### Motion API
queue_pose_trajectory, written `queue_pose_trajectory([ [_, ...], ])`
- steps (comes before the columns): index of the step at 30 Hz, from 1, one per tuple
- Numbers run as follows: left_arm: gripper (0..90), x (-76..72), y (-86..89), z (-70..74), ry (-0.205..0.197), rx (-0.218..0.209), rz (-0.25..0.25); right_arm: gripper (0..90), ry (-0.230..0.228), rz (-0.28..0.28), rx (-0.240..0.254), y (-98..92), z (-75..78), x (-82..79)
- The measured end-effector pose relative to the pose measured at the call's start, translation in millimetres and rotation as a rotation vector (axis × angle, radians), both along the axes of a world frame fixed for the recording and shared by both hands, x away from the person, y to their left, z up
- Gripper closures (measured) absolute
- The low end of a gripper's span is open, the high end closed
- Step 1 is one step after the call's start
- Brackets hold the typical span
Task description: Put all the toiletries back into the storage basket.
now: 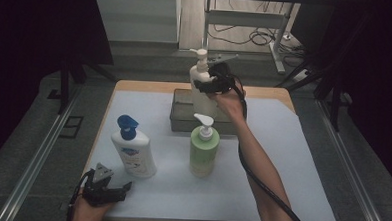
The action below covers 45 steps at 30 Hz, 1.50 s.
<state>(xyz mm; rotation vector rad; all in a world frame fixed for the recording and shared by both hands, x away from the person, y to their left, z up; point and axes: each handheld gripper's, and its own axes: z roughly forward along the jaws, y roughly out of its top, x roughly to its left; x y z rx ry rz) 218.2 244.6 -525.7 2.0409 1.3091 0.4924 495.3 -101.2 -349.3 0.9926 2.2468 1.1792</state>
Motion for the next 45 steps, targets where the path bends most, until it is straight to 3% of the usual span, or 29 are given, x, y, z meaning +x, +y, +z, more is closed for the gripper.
queue_pose_trajectory([
  [13, 13.0, 0.0, -0.2, -0.1, -0.001, 0.0, 0.001, 35.9, 0.057, 0.007, -0.014, -2.6, -20.5, -1.0],
  [45, 12.9, 0.0, -0.4, 0.0, 0.0, 0.002, 0.001, 35.6, 0.11, 0.025, -0.047, -10.3, -47.4, -18.8],
])
